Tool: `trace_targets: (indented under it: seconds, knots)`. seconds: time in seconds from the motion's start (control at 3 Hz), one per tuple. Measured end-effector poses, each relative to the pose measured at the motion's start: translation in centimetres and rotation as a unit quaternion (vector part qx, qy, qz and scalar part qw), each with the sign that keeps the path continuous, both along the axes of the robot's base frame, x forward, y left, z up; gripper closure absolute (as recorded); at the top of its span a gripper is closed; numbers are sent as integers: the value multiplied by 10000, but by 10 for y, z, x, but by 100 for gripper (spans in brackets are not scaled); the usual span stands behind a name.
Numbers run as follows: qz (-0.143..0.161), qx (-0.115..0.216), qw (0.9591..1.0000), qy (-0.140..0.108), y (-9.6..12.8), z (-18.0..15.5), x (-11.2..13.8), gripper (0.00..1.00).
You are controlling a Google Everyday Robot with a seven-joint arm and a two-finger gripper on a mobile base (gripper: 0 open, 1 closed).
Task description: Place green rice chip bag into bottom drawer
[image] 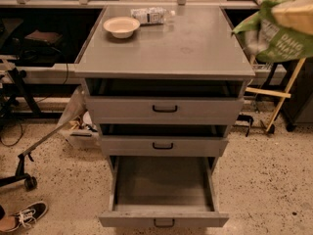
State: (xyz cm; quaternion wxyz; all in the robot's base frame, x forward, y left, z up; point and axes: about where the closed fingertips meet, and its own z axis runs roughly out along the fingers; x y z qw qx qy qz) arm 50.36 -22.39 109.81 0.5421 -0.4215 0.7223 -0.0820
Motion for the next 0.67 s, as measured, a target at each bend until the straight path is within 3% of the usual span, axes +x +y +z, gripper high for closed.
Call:
trace_targets:
  seconds: [0.33, 0.67]
  knots:
    - [191, 238, 9991, -290, 38, -39, -13, 100]
    - [422, 416, 9978, -300, 89, -109, -5, 100]
